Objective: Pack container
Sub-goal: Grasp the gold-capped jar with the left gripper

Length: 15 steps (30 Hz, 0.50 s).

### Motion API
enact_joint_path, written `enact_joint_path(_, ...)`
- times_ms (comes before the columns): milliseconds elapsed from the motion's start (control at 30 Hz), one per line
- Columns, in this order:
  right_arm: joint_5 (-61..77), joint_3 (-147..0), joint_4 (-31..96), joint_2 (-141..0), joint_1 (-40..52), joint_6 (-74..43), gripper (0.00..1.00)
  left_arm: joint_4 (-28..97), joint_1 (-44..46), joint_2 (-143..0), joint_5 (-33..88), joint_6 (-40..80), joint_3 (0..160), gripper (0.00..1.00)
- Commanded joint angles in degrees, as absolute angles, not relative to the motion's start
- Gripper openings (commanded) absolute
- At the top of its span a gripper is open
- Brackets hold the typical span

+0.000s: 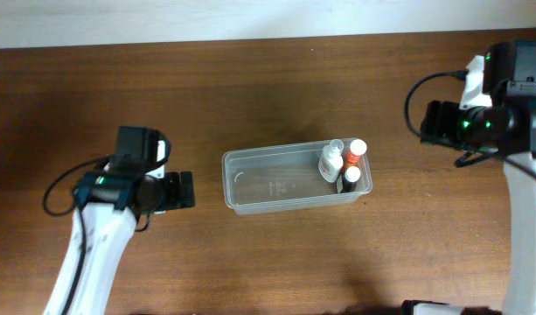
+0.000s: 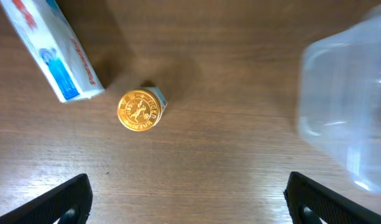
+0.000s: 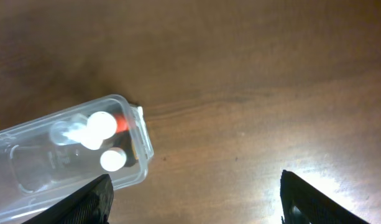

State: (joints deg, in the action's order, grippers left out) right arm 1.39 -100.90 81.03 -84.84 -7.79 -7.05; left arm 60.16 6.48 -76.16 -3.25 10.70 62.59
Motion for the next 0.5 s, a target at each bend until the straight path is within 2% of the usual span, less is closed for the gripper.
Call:
enact_joint_path(0, 4.1, -99.7, 81.2, -85.8, -10.1, -6.2, 0.77, 59.9, 5.8, -81.7, -4.8, 12.8, 62.7, 0.99)
enact_joint_path(467, 4.1, -97.7, 79.9, -86.0, -10.1, -6.2, 0.77, 54.9, 0.2, -98.3, 0.7, 12.1, 62.7, 0.99)
